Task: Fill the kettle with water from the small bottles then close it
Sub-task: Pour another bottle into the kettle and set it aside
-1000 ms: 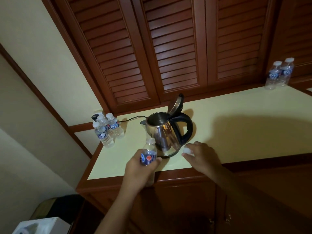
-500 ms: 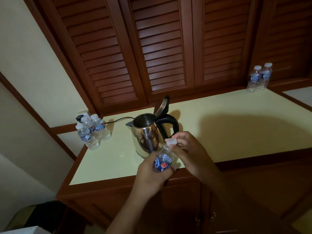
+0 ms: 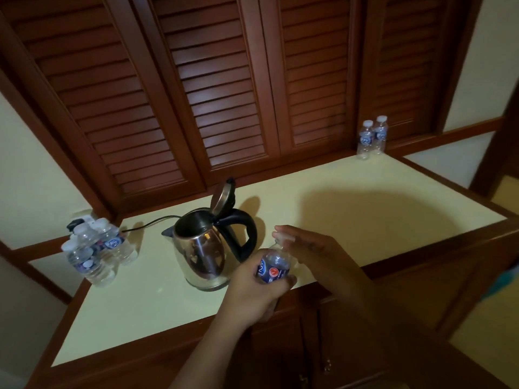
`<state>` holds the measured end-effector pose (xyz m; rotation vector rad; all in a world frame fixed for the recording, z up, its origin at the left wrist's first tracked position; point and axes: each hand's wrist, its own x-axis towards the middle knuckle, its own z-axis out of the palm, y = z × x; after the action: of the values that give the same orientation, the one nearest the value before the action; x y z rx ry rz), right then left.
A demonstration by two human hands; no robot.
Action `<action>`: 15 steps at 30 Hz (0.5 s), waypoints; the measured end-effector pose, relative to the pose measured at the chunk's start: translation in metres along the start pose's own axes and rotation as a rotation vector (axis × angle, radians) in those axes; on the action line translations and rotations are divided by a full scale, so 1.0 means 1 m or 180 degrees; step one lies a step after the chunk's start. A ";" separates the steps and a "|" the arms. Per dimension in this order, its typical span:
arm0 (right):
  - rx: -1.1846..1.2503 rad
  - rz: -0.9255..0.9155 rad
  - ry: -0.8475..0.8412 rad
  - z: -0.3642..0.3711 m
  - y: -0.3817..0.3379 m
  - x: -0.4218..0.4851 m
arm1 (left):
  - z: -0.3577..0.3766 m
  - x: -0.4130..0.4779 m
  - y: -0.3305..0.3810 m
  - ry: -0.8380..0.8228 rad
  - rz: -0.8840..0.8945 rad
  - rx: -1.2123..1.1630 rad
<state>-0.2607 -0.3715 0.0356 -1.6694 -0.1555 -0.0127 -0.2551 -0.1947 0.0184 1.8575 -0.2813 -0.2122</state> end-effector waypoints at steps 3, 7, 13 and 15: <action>-0.0139 -0.0008 -0.0027 -0.020 -0.005 0.001 | 0.006 0.017 0.003 -0.0151 0.0148 0.0132; -0.0679 -0.0232 0.0105 -0.049 -0.009 0.007 | 0.021 0.048 0.006 -0.0447 0.0194 0.0099; -0.2056 -0.0707 0.0459 -0.095 -0.015 0.042 | 0.045 0.100 0.008 -0.0519 0.0312 0.0228; -0.2586 -0.0946 0.0338 -0.109 -0.016 0.060 | 0.054 0.119 0.004 -0.0594 0.0281 0.0081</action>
<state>-0.1937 -0.4718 0.0693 -2.4315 -0.3485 -0.4385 -0.1571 -0.2800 0.0054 1.8485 -0.4959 -0.3232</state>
